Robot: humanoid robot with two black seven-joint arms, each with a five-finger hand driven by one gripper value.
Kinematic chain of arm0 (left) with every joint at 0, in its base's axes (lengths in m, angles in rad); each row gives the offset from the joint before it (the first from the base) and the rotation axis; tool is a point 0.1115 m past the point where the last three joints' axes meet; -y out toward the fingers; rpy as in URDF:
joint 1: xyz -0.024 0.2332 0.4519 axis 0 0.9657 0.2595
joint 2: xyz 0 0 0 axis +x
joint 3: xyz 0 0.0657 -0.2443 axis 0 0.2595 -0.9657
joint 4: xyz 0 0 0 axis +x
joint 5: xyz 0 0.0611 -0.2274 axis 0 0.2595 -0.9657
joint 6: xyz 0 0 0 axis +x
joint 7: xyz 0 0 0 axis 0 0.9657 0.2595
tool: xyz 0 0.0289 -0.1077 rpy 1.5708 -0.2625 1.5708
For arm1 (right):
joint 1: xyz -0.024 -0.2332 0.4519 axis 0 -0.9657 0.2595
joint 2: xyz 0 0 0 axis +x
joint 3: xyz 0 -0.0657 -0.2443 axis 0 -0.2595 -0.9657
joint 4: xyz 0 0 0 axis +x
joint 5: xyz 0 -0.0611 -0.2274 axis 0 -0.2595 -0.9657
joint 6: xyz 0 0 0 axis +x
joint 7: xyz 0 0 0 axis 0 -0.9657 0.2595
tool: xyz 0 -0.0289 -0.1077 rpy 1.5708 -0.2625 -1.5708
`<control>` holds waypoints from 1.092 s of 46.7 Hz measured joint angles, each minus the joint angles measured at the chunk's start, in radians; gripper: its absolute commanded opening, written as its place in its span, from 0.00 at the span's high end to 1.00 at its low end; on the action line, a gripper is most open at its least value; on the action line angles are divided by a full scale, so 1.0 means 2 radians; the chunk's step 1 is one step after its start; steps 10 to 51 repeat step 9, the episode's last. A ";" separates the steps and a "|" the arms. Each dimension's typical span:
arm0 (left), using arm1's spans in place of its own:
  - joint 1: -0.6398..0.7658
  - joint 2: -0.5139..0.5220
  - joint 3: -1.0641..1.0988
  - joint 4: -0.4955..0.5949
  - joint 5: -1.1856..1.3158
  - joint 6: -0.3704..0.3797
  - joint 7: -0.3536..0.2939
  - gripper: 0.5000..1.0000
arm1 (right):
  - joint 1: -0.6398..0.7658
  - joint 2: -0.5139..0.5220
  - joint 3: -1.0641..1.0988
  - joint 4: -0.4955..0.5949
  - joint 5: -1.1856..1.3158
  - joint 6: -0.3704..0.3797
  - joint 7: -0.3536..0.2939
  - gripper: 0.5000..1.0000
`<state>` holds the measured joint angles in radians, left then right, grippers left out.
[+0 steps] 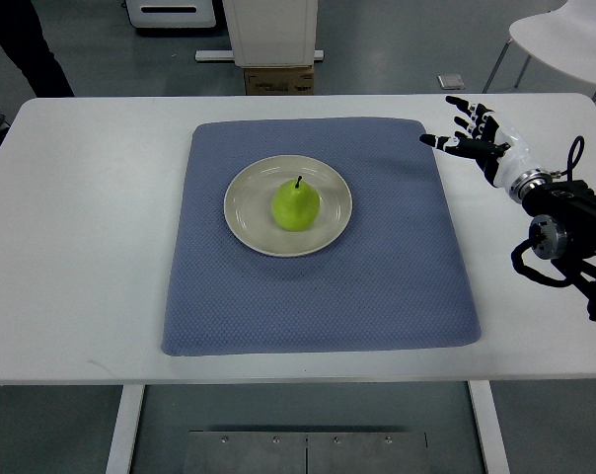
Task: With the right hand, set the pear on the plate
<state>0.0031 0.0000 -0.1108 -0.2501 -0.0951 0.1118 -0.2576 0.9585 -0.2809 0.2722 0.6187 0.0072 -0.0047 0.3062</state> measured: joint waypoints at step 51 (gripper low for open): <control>0.000 0.000 0.000 0.000 0.000 0.000 0.000 0.00 | -0.010 0.011 0.052 -0.030 0.046 0.014 -0.065 0.00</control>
